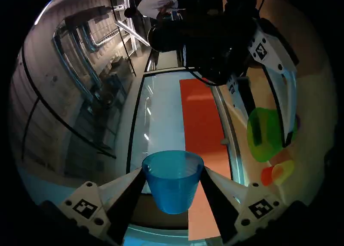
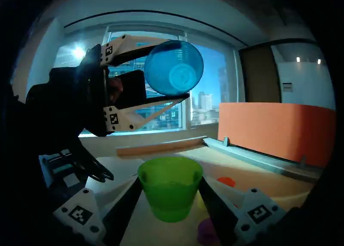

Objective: Pour water

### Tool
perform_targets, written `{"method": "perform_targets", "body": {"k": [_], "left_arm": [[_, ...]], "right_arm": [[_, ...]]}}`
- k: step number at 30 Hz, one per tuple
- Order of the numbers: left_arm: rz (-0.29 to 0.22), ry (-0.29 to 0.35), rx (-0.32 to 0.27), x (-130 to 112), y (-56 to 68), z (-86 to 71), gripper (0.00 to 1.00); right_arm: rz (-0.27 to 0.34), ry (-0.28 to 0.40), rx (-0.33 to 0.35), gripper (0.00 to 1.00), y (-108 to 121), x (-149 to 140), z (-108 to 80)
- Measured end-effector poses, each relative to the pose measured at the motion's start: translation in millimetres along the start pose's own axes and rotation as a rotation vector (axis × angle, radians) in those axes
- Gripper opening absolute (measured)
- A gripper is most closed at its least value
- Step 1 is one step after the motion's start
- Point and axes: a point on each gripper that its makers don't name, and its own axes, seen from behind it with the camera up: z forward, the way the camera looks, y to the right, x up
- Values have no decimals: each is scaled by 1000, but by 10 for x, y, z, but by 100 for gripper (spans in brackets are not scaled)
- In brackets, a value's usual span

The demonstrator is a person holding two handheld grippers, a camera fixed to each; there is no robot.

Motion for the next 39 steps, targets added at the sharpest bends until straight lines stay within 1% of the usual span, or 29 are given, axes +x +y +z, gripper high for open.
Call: {"method": "perform_targets", "body": {"k": [5,9,12,16,19,23,26,28,32,36,39], "left_arm": [[-25,0,-3,-13,12,19,85],[-53,-7,-2,-55,-8,47,85],[-96,-14,-5,-94,-5,64,85],[-180,-20,-11,-130,20,73,85],[-261,-26,-19,-155,55,78,85],[-394,-32,-39,-185,123,88,85],[-488,-32,-47,-205,142,100,85],[-550,-33,-49,-220,143,105,85],[-690,-35,-50,-258,130,111,86],[-837,-29,-51,-290,84,105,86],[-928,-17,-53,-304,53,103,86]], "right_arm": [[-1,2,-2,89,5,4,-5],[0,2,-3,89,0,3,-10],[0,4,-4,89,-5,13,-13],[0,8,-5,89,-5,29,-14],[0,11,-7,88,0,32,-17],[1,12,-13,88,20,38,-26],[2,14,-16,89,23,42,-32],[3,16,-18,88,25,50,-35],[5,23,-23,89,36,79,-39],[7,31,-27,88,46,107,-49],[7,36,-28,89,47,121,-61]]}}
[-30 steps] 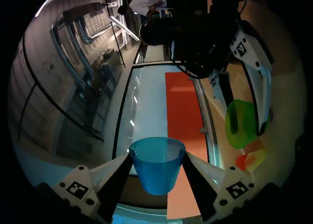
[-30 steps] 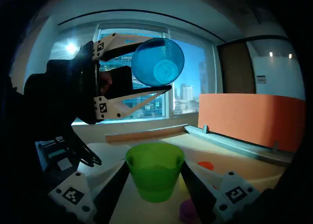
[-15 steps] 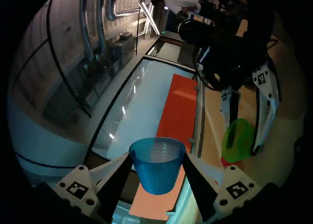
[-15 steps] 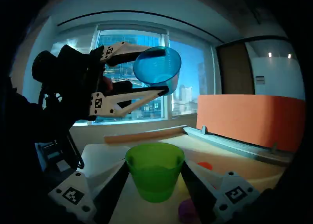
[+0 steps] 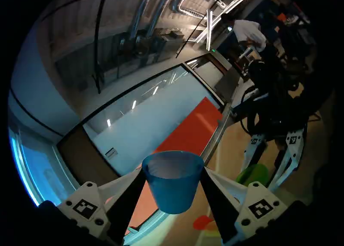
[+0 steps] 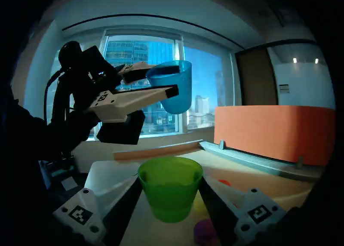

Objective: Pour water

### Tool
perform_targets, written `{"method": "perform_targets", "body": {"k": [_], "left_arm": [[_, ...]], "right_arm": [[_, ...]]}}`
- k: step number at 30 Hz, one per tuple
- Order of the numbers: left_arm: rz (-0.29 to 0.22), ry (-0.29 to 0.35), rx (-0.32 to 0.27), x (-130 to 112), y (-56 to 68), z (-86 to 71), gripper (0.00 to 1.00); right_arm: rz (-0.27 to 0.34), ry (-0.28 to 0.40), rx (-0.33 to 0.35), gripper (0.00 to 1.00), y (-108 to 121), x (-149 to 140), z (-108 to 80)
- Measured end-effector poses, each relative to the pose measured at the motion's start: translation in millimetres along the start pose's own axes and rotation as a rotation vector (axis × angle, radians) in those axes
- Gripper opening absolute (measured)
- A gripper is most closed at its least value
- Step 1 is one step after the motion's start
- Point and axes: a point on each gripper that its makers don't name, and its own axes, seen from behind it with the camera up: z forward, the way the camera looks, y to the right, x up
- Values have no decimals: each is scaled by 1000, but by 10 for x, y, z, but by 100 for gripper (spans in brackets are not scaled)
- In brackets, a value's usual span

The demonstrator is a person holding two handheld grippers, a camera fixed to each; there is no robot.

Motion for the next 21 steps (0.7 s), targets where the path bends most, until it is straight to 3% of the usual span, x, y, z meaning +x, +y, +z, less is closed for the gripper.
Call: {"method": "perform_targets", "body": {"k": [15,21], "left_arm": [[-424,27,-70,-4,-17,35,86],[-544,20,-88,-100,-42,93,85]], "right_arm": [[-2,28,-8,88,-7,118,-42],[-3,32,-9,88,-9,140,-46]]}}
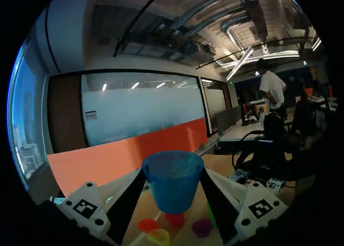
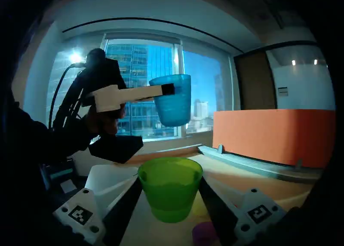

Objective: Pour water

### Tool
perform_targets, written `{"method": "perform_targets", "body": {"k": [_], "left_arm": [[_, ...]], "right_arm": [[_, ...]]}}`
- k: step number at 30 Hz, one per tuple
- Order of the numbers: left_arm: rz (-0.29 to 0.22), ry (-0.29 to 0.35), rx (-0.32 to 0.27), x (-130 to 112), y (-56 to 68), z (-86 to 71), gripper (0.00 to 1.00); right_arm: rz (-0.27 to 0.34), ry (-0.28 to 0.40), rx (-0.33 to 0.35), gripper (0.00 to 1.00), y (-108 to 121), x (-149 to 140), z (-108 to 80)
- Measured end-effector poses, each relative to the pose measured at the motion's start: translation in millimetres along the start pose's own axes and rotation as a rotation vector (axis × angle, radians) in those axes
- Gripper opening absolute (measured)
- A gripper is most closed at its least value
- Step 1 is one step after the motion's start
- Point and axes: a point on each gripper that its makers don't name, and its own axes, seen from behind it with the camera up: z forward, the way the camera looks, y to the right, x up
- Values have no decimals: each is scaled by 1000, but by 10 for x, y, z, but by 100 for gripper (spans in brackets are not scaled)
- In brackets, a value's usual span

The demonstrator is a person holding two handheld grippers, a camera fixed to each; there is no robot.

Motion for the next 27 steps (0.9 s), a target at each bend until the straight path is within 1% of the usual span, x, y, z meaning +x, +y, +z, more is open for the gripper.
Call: {"method": "perform_targets", "body": {"k": [3,9,11,14,20,27], "left_arm": [[-36,-3,-2,-31,-23,18,86],[-87,-2,-8,-48,-55,27,86],[-92,-3,-5,-62,-75,24,86],[-82,-10,9,-107,-121,7,85],[-90,-25,14,-206,-139,-42,85],[-98,-46,23,-362,-172,-113,85]], "right_arm": [[-3,-2,-2,88,-5,-1,0],[-3,-3,-4,88,-16,1,-1],[-3,-2,-6,88,-18,4,-3],[-4,-6,-11,88,-10,0,-12],[-6,-10,-42,88,80,15,-76],[-7,-13,-84,88,223,65,-245]]}}
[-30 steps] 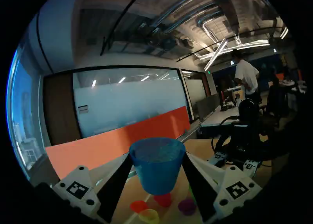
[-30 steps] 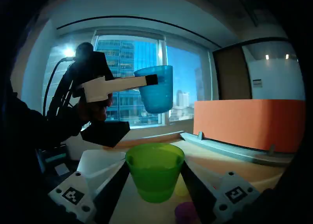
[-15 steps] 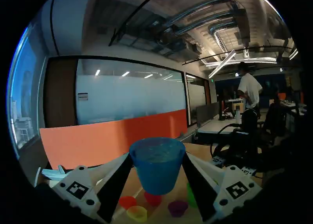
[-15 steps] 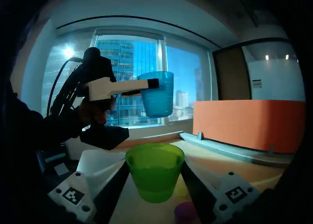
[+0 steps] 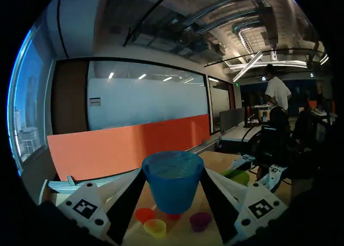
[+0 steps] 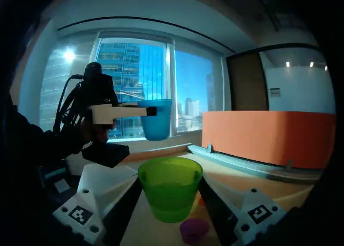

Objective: Pour water

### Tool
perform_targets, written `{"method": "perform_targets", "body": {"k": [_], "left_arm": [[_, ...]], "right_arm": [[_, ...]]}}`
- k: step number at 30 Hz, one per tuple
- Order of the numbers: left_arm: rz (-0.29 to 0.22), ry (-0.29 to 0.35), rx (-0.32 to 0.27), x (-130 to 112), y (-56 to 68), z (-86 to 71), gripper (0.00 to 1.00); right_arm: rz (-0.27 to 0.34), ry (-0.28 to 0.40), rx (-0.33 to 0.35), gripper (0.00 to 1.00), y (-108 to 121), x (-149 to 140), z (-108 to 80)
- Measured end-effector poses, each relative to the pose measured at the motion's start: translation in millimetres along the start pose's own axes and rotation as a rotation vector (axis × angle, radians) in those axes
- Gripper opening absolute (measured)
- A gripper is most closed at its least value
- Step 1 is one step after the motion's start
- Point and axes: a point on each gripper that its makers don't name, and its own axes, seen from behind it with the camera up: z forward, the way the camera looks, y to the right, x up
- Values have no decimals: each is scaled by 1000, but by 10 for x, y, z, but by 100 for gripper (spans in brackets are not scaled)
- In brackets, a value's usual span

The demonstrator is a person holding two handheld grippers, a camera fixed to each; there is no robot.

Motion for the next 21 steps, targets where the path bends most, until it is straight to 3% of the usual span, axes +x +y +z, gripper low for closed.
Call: {"method": "perform_targets", "body": {"k": [21], "left_arm": [[-29,-66,7,-402,-79,-129,85]], "right_arm": [[-16,-14,-139,88,501,86,-584]]}}
